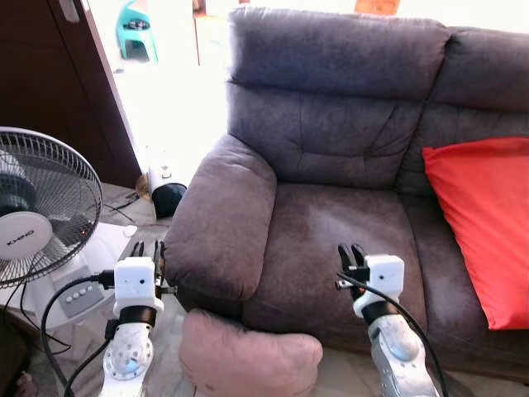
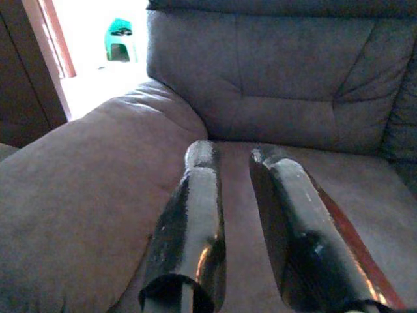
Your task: Move the pillow to the sofa from floor
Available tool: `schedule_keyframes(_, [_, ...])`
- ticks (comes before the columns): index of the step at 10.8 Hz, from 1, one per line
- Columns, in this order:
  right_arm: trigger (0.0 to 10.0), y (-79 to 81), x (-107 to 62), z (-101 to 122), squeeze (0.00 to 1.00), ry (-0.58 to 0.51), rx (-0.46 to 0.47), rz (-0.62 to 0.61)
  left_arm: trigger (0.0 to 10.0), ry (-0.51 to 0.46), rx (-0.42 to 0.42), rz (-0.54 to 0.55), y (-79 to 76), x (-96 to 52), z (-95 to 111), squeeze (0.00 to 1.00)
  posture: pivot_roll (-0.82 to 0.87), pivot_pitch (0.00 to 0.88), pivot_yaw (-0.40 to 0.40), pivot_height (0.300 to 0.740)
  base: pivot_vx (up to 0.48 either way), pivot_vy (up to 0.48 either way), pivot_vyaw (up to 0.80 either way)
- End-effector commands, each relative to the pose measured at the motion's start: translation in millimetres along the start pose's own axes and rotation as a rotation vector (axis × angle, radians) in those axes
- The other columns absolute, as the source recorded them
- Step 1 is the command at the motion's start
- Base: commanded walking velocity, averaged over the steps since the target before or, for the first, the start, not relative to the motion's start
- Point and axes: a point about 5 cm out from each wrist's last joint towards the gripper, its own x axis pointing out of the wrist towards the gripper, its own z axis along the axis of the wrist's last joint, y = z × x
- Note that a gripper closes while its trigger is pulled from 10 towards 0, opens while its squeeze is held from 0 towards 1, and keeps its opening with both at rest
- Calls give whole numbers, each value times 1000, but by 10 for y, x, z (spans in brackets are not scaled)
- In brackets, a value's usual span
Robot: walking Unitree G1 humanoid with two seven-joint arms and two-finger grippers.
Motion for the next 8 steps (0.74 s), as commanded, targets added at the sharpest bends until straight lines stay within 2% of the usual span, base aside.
schedule_keyframes(1, [10000,16,53,37,0,4,-11,7,10000,3,10,-2,16,2,26,0,100,35,-27,740,0,0,0])
schedule_keyframes(3, [10000,0,166,122,0,-3,-4,-10,10000,14,12,-5,46,50,25,0,100,78,-34,740,0,0,0])
schedule_keyframes(8, [10000,10,240,175,0,9,-2,-6,10000,27,35,14,185,101,45,0,110,123,-40,740,0,0,0])
